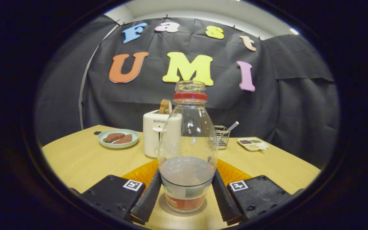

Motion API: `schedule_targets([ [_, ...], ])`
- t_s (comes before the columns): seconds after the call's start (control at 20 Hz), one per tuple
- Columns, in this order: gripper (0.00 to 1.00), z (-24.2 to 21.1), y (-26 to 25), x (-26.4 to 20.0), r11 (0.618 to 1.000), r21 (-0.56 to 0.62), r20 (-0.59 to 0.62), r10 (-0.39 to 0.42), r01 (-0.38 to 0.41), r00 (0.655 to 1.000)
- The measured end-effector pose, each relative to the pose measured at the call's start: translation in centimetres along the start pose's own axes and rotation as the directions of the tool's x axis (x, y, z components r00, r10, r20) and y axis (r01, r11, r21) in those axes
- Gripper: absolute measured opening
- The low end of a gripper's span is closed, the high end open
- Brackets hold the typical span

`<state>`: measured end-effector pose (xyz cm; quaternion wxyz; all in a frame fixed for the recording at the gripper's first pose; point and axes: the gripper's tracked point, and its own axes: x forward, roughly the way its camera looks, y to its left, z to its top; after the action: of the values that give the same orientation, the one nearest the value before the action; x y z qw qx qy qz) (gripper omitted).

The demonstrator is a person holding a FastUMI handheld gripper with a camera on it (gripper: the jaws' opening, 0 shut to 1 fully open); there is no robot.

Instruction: Take the bottle from table, then pour the juice into the cup, finally place the bottle on the coaster

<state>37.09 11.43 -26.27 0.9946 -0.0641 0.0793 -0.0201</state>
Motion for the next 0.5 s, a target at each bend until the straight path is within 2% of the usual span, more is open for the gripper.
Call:
schedule_targets([
  [0.2,0.85,0.5,-0.5,-0.1,1.000,0.011,0.022,-0.003,0.003,1.000],
  [0.45,1.00,2.8,0.2,-1.6,0.999,0.012,0.046,0.032,-0.032,0.998],
  [0.5,1.00,3.4,0.6,-2.2,0.999,0.008,0.050,0.041,-0.042,0.998],
])
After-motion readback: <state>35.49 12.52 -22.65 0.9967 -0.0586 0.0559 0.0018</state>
